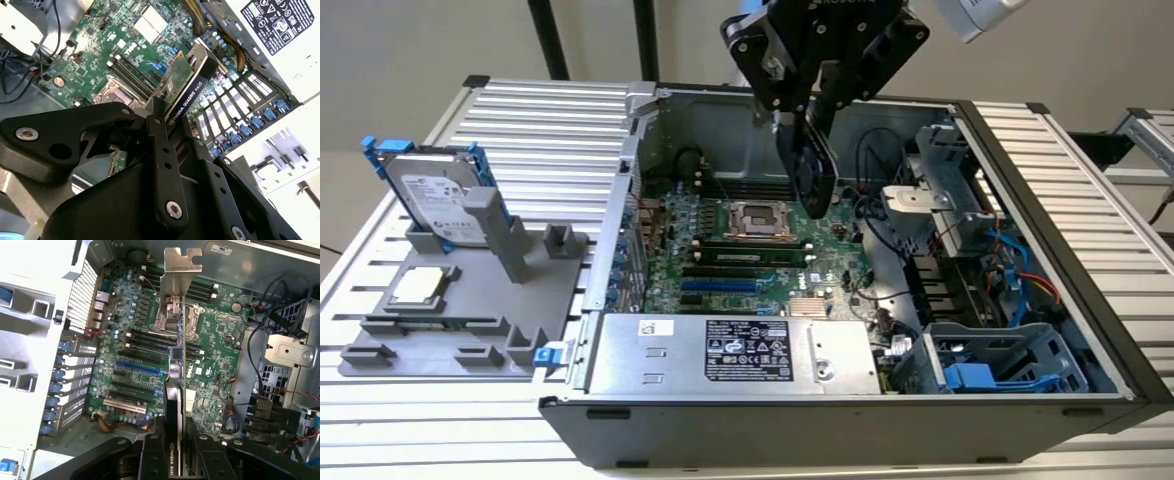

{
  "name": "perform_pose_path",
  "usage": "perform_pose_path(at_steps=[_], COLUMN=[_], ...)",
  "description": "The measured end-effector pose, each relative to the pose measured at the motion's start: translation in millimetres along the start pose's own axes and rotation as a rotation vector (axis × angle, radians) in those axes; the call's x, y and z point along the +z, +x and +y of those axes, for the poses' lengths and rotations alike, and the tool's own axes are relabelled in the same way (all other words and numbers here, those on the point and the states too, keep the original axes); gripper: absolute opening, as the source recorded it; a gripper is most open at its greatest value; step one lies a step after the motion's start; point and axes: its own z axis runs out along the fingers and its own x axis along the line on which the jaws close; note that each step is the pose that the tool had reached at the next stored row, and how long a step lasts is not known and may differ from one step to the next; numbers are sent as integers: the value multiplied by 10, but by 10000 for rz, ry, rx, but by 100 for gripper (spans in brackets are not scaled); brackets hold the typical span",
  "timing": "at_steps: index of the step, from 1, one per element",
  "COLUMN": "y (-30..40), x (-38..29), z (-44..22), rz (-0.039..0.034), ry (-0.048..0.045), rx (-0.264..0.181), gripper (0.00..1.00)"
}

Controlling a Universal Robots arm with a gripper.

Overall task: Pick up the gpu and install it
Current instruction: 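Insert the gpu into the slot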

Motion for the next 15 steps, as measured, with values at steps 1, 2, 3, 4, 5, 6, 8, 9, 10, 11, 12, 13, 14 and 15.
perform_pose_path(at_steps=[1, 2, 3, 4, 5, 6, 8, 9, 10, 11, 12, 13, 14, 15], y=[0, 0, 0, 0, 0, 0, 0, 0, 0, -1, 0, 0, 0, 0], x=[0, -1, -1, -2, -2, -2, -3, -3, -4, -4, -4, -5, -5, -5], z=[0, 0, 0, 0, 0, 0, 1, 1, 1, 1, 1, 1, 1, 0], rz=[2, 4, 7, 9, 11, 14, 18, 21, 24, 27, 30, 32, 35, 37], ry=[-2, -3, -5, -7, -9, -11, -14, -17, -18, -20, -22, -24, -26, -29], rx=[-48, -95, -141, -191, -240, -291, -392, -449, -507, -565, -623, -677, -732, -787], gripper=[0, 0, 0, 0, 0, 0, 0, 0, 0, 0, 0, 0, 0, 0])
